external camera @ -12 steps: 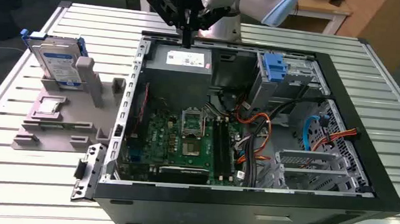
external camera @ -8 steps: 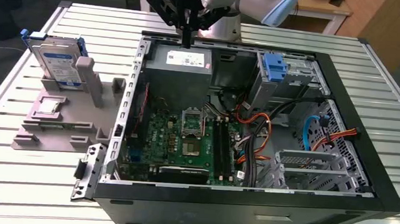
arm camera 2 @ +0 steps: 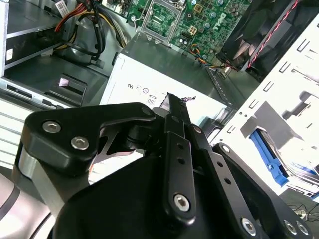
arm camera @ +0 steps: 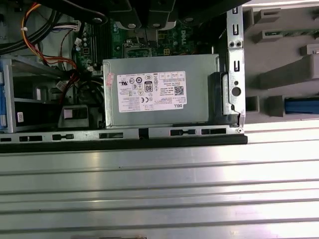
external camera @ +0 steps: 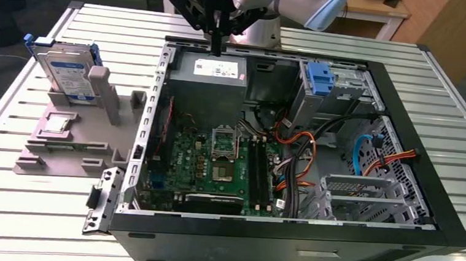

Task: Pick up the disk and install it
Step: 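Reach for the disk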

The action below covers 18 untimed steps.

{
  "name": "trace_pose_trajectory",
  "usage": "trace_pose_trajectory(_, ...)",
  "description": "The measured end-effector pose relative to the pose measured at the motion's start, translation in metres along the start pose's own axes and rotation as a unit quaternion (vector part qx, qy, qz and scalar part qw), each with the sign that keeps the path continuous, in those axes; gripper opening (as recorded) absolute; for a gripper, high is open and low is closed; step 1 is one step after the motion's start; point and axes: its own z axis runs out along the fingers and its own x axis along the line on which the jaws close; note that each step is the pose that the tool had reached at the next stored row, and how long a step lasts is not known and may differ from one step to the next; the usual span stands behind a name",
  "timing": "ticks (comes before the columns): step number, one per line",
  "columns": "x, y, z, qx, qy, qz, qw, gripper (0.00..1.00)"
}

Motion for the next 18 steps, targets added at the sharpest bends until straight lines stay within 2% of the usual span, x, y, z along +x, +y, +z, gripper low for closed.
trace_pose_trajectory(9, 0.0009, -0.0001, 0.0000, 0.0000, 0.0000, 0.000, 1.0000, 0.10)
trace_pose_trajectory(18, 0.0054, -0.0004, 0.0001, 0.0000, 0.0000, 0.000, 1.0000, 0.10)
